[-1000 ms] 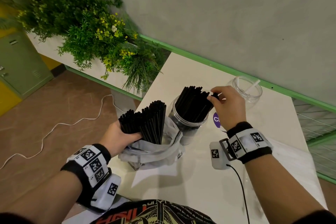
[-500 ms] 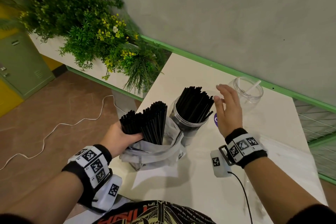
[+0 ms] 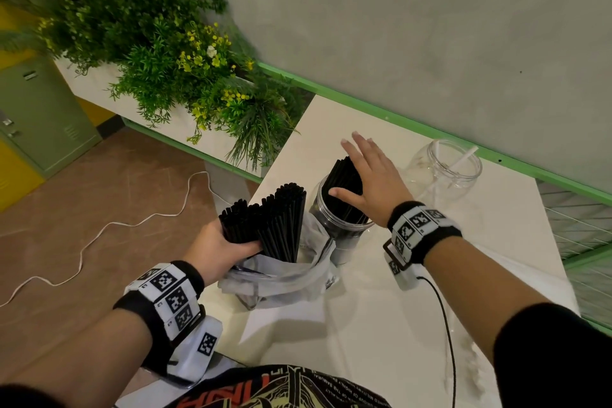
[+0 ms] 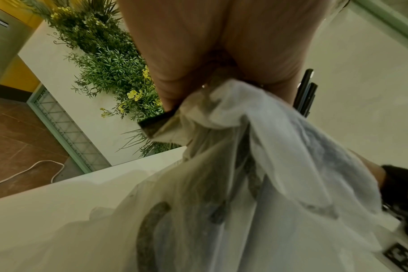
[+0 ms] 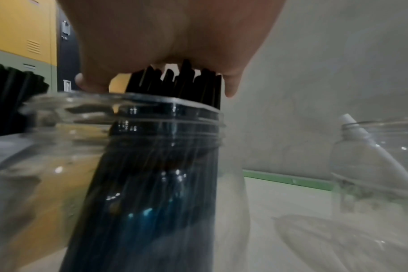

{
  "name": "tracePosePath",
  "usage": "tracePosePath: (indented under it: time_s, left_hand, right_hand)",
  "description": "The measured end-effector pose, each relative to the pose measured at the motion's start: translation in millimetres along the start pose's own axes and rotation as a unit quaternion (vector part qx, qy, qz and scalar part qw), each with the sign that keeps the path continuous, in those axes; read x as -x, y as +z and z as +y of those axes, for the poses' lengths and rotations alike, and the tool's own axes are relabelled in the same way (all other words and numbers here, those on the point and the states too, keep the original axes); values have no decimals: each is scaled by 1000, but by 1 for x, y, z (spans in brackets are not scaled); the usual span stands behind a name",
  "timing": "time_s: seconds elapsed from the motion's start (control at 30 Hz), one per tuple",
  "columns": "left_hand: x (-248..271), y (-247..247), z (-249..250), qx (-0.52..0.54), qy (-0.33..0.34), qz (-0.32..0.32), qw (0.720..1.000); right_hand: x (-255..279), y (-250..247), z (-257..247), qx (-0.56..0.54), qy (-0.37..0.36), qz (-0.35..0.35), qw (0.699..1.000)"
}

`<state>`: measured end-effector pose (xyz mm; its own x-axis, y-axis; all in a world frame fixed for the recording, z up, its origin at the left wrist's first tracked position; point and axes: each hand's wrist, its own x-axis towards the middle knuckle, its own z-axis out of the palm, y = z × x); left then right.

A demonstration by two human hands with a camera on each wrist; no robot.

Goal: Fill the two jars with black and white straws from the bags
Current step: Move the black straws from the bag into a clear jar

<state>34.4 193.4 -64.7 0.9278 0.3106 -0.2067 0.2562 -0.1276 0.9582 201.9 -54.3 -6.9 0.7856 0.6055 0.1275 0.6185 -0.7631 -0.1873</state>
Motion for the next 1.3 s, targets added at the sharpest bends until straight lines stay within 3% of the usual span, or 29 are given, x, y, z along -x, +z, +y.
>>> tracePosePath:
  time_s: [0.17, 0.27, 0.37, 0.43, 0.77, 0.97, 1.03, 1.17, 1.23, 1.3]
  left_hand:
    - [0, -2, 0, 13, 1, -7, 1000]
    - [0, -4, 0, 23, 2, -10, 1000]
    - [0, -5, 1, 20, -3, -9, 1000]
    - [0, -5, 1, 15, -4, 0, 1000]
    - [0, -2, 2, -7, 8, -4, 1000]
    - [1, -1, 3, 10, 5, -3, 1000]
    - [1, -1, 2, 12, 4, -1, 1000]
    - [1, -1, 2, 16, 4, -5, 1000]
    - [2, -1, 3, 16, 7, -9, 1000]
    - [1, -1, 3, 13, 10, -9, 1000]
  right_hand:
    - [-12, 5, -5, -27, 20, -16, 999]
    - [-10, 10, -8, -38, 49, 41, 997]
    - [-11, 7, -9, -44, 22, 123, 991]
    - [-14, 3, -8, -23, 16, 142, 989]
    - [-31, 2, -15, 43, 46, 14, 998]
    - [-26, 6, -15, -4, -2, 167, 986]
    - [-26, 5, -13, -2, 5, 158, 987]
    - [-25, -1, -5, 11, 57, 51, 997]
    - [-21, -4, -4, -1, 63, 58, 996]
    - [-13, -10, -10, -33, 44, 116, 992]
